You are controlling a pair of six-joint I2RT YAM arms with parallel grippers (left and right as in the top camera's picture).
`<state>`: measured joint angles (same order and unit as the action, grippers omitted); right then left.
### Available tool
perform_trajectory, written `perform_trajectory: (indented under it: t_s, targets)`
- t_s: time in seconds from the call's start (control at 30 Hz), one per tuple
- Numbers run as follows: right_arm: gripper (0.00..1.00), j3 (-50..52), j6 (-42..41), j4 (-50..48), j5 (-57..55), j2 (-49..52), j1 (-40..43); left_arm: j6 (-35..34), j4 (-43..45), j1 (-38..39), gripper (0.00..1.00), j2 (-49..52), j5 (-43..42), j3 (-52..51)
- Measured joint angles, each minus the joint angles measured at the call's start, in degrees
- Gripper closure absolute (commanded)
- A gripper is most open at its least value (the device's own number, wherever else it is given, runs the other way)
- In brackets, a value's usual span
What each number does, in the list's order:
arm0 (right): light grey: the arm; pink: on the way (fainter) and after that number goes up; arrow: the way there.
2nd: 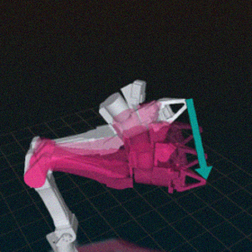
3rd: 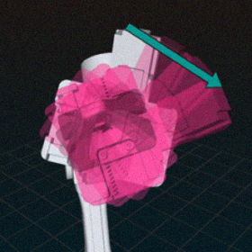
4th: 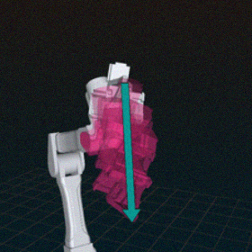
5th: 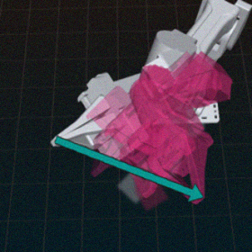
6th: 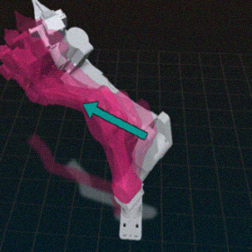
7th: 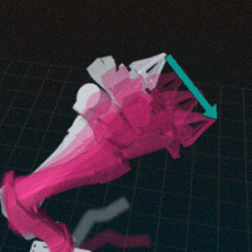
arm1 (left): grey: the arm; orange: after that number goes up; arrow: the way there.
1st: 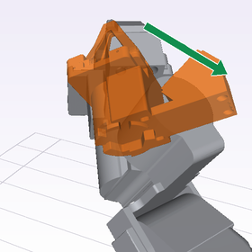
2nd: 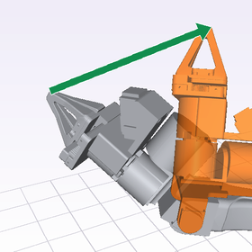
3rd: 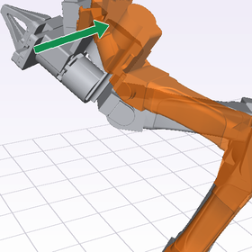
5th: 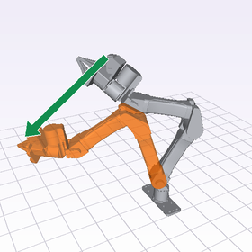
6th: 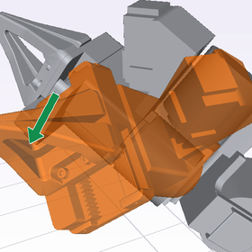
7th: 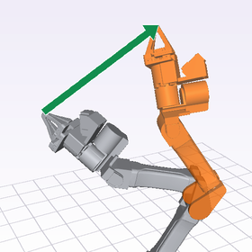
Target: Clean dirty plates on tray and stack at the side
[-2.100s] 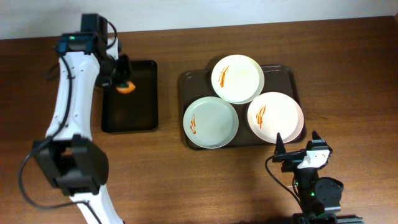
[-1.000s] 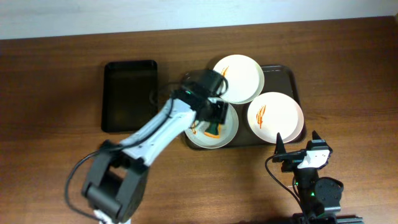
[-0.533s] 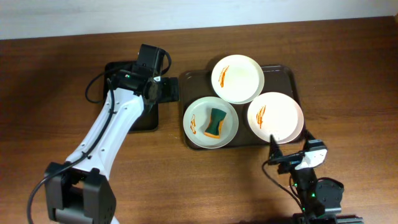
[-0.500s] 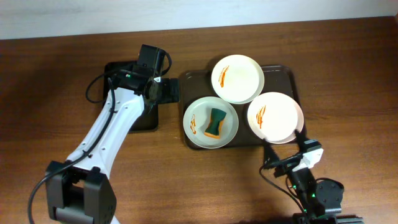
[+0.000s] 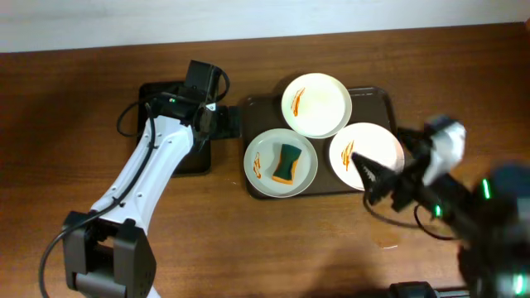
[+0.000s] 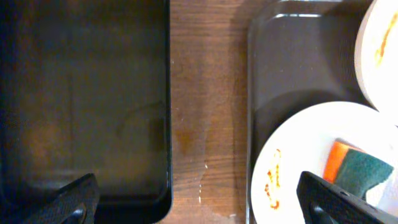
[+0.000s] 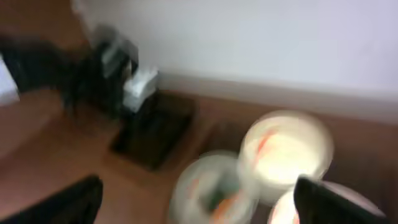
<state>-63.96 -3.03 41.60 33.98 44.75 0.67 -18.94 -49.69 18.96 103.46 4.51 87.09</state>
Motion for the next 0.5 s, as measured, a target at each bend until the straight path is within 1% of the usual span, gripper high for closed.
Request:
perform_trajectory:
  t_s: [0.03,0.07,0.1,0.13,0.17,0.2,0.23,0.27,0.3,0.33,0.37,0.4,0.43,0.47,0.5]
  targets:
    - [0.02,-7.9,0.7,1.2,6.0,13.5,0.0,0.0,-0.2,0.0,0.00,0.0,-0.1,0.0]
    - [0.01,-10.9,0.9,1.9,10.4,19.8,0.1,0.0,-0.5,0.0,0.00,0.1,0.0,-0.1]
    - [0.02,-13.5,0.5,0.7,17.7,27.7,0.1,0.0,-0.4,0.0,0.00,0.1,0.0,-0.1]
    - [0.02,-13.8,0.5,-0.2,21.5,32.0,0.1,0.0,-0.5,0.0,0.00,0.1,0.0,-0.1]
    - [0.04,-14.6,0.5,-1.8,25.4,38.5,-1.4,0.0,-0.7,0.0,0.00,0.1,0.0,-0.1]
    - [0.11,-14.7,0.4,-1.7,25.5,43.4,-3.6,0.0,-0.8,0.0,0.00,0.1,0.0,-0.1]
    - [0.44,-14.7,-0.9,-1.6,20.5,46.8,-6.0,0.0,-0.7,0.0,0.01,0.1,0.0,-0.1]
    - [0.46,-14.7,-5.8,-1.5,7.4,52.9,-11.8,0.0,-0.7,0.0,0.00,0.1,0.0,-0.1]
    - [0.46,-14.6,-8.8,-1.3,0.0,54.6,-14.1,0.0,-0.7,0.0,0.00,0.1,0.0,-0.1]
    - [0.45,-14.7,-14.0,0.3,-12.4,54.9,-15.5,0.0,-0.7,0.0,0.00,0.1,0.0,-0.1]
    - [0.45,-14.7,-16.2,1.4,-17.6,54.9,-15.7,0.0,-0.8,0.0,0.00,0.1,0.0,-0.1]
    - [0.41,-14.7,-18.3,3.6,-24.3,55.1,-15.7,0.0,-0.9,0.0,0.00,0.1,0.0,-0.1]
    - [0.40,-14.6,-19.7,3.6,-28.3,55.7,-15.6,0.0,-0.9,0.0,0.00,0.1,0.0,-0.1]
    - [0.44,-14.0,-20.3,3.2,-29.4,56.1,-15.7,0.0,-0.9,0.0,0.00,0.1,0.0,-0.1]
    - [0.59,-12.4,-20.9,2.7,-30.4,57.2,-16.0,0.0,-0.9,0.0,0.00,0.1,0.0,-0.1]
